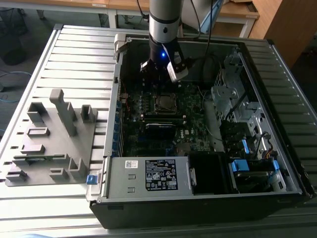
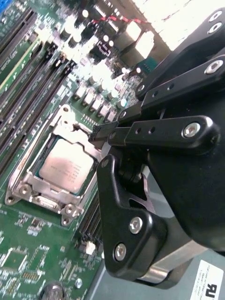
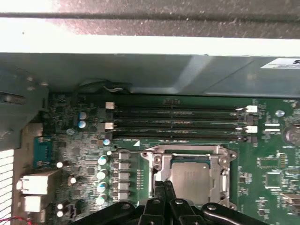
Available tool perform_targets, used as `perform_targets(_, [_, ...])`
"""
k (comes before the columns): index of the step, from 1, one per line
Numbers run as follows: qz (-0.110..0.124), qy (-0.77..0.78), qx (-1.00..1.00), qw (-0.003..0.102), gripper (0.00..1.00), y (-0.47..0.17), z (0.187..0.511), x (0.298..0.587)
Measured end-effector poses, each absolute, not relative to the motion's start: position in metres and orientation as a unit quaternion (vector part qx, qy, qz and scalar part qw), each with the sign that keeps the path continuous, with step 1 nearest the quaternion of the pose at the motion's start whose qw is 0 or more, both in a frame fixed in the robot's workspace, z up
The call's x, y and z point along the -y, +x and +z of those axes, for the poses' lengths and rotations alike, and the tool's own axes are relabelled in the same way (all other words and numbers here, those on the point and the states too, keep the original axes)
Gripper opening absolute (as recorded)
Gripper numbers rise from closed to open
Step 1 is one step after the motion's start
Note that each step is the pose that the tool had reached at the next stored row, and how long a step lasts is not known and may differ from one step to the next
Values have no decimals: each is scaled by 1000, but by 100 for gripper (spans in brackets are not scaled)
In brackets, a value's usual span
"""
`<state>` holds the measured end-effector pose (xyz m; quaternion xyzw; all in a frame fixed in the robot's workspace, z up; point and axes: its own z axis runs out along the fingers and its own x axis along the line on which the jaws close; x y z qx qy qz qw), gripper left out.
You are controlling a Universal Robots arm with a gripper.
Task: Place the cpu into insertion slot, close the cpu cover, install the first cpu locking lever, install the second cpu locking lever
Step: 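Close the cpu cover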
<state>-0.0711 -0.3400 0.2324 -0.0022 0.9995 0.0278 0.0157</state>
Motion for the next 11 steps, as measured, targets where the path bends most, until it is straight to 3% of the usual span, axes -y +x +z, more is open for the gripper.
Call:
perform_targets(2, [28,-3,-999,22,11,-72,232,340])
perform_targets(11, [28,8,-999,22,11,-69,232,340])
